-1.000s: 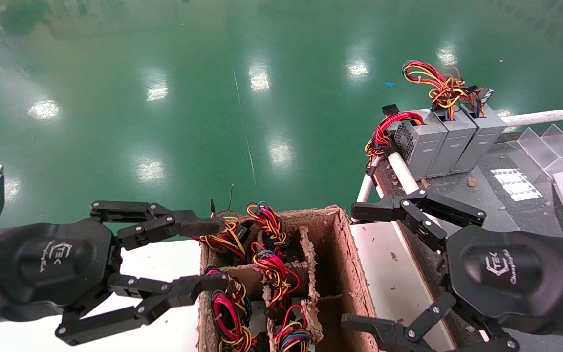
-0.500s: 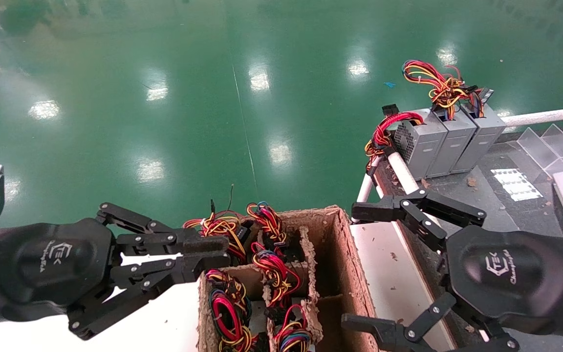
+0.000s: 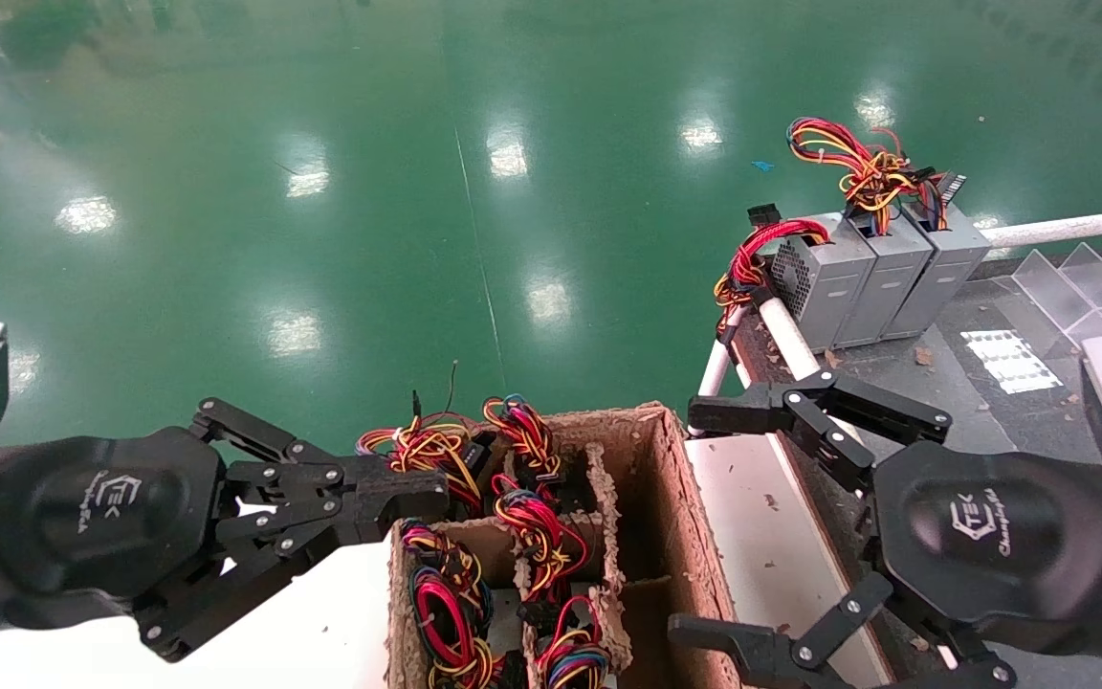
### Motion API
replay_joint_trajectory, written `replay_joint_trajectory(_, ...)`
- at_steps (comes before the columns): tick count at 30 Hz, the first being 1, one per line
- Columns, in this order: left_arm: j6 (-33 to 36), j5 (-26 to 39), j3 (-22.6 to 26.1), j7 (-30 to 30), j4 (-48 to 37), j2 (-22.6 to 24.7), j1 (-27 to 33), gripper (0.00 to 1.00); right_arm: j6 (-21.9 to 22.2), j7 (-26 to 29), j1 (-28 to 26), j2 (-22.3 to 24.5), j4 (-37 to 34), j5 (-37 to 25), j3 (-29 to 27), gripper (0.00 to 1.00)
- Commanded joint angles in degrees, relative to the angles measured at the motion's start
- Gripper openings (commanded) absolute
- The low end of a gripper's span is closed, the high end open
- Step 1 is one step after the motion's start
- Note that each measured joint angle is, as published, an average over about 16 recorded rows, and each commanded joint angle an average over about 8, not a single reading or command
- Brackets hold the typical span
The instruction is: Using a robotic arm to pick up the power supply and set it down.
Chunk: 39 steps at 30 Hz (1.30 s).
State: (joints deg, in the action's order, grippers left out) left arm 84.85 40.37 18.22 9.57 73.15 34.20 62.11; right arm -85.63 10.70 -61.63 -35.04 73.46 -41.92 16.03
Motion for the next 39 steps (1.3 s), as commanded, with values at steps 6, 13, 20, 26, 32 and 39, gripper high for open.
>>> replay_joint_trajectory(6, 0.0, 0.0, 0.0, 0.0, 0.0, 0.0, 0.0, 1.0, -0.01, 0.01, 0.01, 0.0, 0.01, 0.0, 0.0, 1.0)
replay_joint_trajectory(13, 0.01, 0.0, 0.01, -0.01, -0.02, 0.0, 0.01, 1.0, 0.4, -0.26, 0.0, -0.13, 0.42, -1.05, 0.36, 1.0)
replay_joint_trajectory(20, 0.01, -0.01, 0.02, -0.02, -0.03, 0.0, 0.02, 1.0, 2.9, 0.04, 0.42, -1.05, 2.0, -5.53, 2.26, 1.0)
replay_joint_trajectory(26, 0.01, -0.02, 0.03, -0.03, -0.04, 0.0, 0.03, 1.0, 5.15, 1.97, -0.03, -3.82, 2.98, -11.4, 5.85, 1.0)
replay_joint_trajectory(32, 0.01, -0.02, 0.05, -0.03, -0.04, 0.0, 0.03, 1.0, 5.62, 3.96, -0.9, -7.62, 2.8, -15.7, 9.52, 1.0)
replay_joint_trajectory(39, 0.0, -0.03, 0.06, -0.04, -0.04, -0.01, 0.03, 1.0, 6.37, 5.48, -0.61, -13.0, 2.46, -19.66, 13.61, 0.43)
